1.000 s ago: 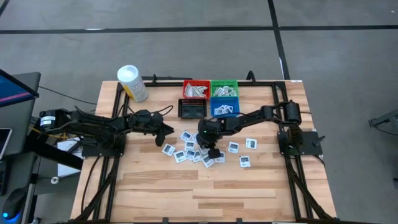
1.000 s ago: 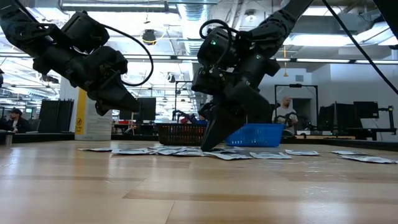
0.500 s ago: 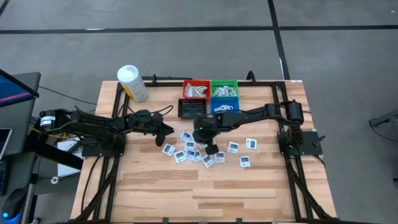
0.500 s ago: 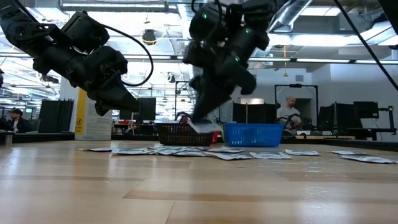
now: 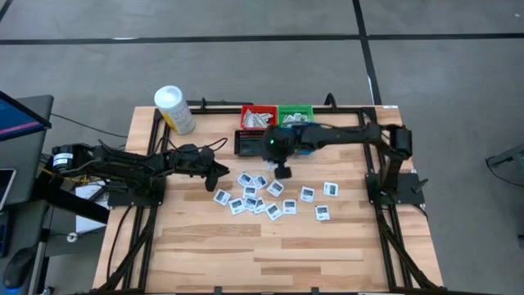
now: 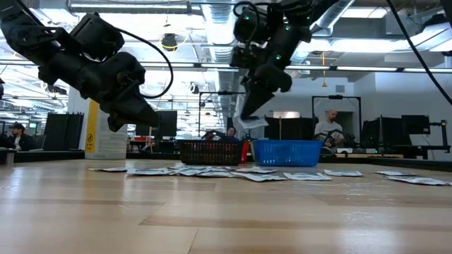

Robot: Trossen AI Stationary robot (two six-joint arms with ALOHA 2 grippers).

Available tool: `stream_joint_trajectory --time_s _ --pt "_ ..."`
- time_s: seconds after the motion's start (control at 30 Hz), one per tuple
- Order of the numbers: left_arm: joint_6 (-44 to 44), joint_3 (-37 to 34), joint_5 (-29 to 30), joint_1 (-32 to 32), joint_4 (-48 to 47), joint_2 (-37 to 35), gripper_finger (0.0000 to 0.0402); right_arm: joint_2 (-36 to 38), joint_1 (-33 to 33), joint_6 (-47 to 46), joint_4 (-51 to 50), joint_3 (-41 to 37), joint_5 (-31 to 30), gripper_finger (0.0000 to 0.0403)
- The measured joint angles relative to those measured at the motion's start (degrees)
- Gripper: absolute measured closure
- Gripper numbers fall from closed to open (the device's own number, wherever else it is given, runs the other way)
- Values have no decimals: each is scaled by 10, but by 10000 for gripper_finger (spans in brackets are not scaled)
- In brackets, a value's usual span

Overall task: Pick & Place First Aid Supplies
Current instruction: Put the alcohol pad into the blue basket

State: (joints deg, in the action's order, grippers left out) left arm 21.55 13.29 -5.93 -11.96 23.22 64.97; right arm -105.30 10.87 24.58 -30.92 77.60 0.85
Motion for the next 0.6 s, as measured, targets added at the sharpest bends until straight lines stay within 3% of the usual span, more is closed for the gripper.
stream_joint_trajectory --time_s 0.3,0.6 --pt "15 0 2 -10 2 0 323 29 104 30 -94 0 -29 403" --pt "36 0 3 -10 2 0 323 30 184 44 -121 0 -25 403"
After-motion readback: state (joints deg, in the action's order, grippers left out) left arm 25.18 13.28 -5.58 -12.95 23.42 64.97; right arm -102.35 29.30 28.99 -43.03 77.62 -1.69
